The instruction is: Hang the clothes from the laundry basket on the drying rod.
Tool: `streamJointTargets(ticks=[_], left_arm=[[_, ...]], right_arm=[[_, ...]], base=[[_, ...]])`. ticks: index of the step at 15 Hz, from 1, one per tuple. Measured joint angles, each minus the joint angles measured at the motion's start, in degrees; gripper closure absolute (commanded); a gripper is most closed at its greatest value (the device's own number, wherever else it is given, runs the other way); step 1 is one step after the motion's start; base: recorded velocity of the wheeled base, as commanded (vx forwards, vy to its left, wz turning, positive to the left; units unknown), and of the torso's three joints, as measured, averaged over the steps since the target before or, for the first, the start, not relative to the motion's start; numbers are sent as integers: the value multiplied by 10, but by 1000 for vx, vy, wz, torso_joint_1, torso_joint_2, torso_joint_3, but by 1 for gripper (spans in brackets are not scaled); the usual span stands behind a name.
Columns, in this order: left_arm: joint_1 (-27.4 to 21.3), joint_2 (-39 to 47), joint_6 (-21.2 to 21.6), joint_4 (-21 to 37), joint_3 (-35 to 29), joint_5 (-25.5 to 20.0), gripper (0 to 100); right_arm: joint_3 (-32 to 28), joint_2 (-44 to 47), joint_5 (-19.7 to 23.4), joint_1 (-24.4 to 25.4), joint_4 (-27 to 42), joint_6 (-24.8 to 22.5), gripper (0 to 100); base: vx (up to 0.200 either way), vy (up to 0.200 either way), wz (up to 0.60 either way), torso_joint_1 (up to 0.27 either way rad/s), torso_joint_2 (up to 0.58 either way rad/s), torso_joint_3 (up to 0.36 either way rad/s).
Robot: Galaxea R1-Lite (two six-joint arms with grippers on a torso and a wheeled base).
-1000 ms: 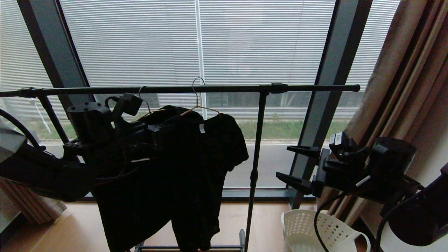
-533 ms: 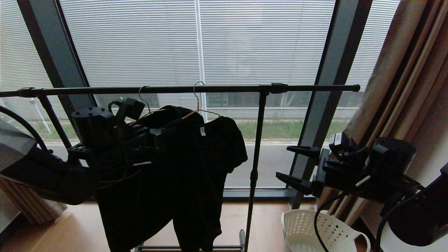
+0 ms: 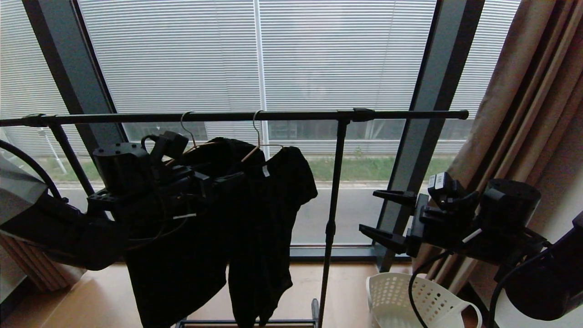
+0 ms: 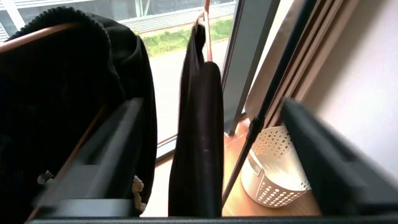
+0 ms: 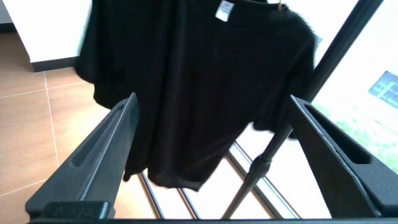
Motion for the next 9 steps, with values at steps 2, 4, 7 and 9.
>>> streamJointTargets(ticks=[2, 4, 7, 9], left_arm=[[-1, -1, 0, 0, 1, 0, 0], [-1, -5, 0, 0, 3, 0, 0], [-2, -47, 0, 7, 30, -1, 0], [-2, -93, 0, 24, 64, -1, 0]], right_arm=[[0, 0, 0, 0, 0, 0, 0], [0, 0, 0, 0, 0, 0, 0], [10, -12, 0, 2, -1, 0, 0], [26, -41, -3, 5, 0, 0, 0]], base=[[0, 0, 0, 0, 0, 0], [0, 0, 0, 0, 0, 0], [0, 0, 0, 0, 0, 0], [0, 0, 0, 0, 0, 0]])
